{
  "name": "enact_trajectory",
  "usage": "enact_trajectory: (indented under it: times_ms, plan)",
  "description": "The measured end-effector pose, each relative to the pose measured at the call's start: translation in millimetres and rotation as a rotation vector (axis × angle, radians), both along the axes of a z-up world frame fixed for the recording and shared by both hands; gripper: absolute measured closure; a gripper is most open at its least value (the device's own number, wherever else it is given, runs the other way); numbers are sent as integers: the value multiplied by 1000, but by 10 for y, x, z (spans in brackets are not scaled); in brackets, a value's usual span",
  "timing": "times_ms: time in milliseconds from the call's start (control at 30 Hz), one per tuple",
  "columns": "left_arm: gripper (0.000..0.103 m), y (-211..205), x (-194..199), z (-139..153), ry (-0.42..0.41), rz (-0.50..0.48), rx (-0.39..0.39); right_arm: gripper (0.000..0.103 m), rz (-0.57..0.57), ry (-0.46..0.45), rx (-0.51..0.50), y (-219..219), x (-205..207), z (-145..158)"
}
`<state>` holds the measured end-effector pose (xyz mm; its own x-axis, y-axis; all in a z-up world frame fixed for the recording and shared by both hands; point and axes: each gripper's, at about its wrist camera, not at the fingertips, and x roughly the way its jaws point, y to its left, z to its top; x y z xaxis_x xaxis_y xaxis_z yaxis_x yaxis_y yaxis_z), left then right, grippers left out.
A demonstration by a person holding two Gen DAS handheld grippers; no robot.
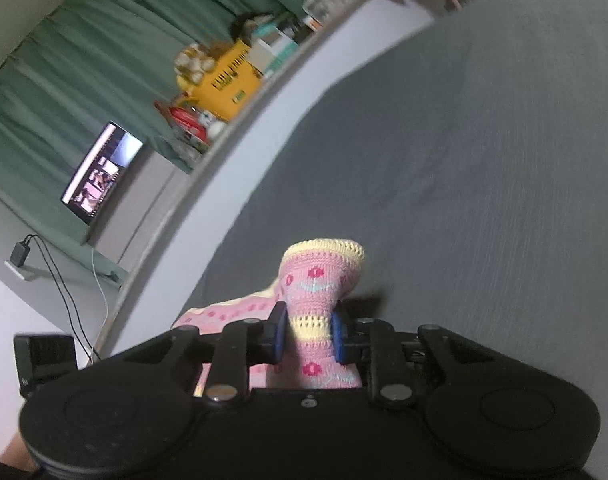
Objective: Fold clothes
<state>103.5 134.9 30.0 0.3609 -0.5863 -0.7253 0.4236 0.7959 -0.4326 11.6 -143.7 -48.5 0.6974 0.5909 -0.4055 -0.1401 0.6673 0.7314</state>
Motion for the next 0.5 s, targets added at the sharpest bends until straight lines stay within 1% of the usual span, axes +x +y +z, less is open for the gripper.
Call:
enact_trajectory:
  times_ms: [100,267,367,433,500]
  plan:
    - [68,-390,186,164,-45,-84,8,82,-57,-43,-26,-270,-44,218]
    - [68,-1243,642,321,-89,-206,11,82,-194,-116,-122,-976,-171,551]
    - [68,-1756,898,407,-116,-259,-2,82,-293,-136,-140,-1496,-243,645]
    - [68,-2155,1074,451,-151,-296,-2,82,-364,-143,-153,-1854,-293,672]
    - [68,-2486,1224,488,-186,-335,16,82,-421,-149,-170,-2152,-326,637]
